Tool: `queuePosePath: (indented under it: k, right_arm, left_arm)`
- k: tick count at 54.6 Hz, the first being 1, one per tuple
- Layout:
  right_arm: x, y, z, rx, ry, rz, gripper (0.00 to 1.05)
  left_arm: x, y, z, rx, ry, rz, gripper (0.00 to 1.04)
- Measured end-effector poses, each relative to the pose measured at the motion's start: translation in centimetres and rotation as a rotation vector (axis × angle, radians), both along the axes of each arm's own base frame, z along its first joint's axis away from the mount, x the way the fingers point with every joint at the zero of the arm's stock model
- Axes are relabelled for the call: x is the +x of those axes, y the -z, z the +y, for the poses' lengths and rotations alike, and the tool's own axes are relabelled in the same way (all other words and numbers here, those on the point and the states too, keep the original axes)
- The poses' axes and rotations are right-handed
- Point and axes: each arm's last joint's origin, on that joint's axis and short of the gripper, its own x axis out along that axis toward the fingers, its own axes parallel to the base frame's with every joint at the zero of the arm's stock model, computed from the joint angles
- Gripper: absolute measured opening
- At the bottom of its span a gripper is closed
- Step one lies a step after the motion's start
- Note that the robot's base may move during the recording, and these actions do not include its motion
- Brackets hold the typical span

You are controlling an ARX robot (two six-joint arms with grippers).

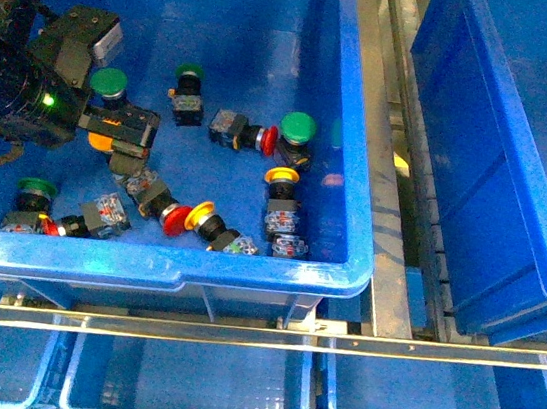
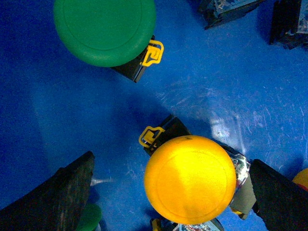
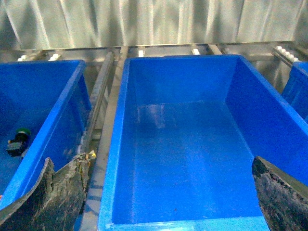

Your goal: Pick red and yellow buttons and place in box

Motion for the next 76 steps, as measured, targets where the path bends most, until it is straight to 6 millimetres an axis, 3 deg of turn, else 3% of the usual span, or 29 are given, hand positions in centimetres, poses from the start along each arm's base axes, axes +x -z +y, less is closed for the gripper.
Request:
queuePosePath:
  k: [23, 39, 45, 65, 76]
  right_arm:
    - [0.0, 0.0, 0.0, 0.0, 0.0, 0.0, 0.99]
    - [0.0, 0.0, 0.0, 0.0, 0.0, 0.0, 0.99]
    - [0.0, 0.0, 0.0, 0.0, 0.0, 0.0, 0.99]
    - [0.0, 0.0, 0.0, 0.0, 0.0, 0.0, 0.99]
    - [0.0, 0.0, 0.0, 0.0, 0.0, 0.0, 0.99]
  left_arm:
    - [1.0, 0.0, -0.8, -0.012, 0.014, -0.022, 0.96]
    - [1.3, -0.2, -1.2, -0.042, 0.024, -0.02, 0.49]
    - [1.2, -0.2, -1.2, -0.043, 0.024, -0.016, 0.36]
    - [1.2, -0.2, -0.5, -0.065, 0.014, 0.002, 0.35]
    - [0.8, -2.6, 1.1, -0.201, -0.061, 0.058, 0.34]
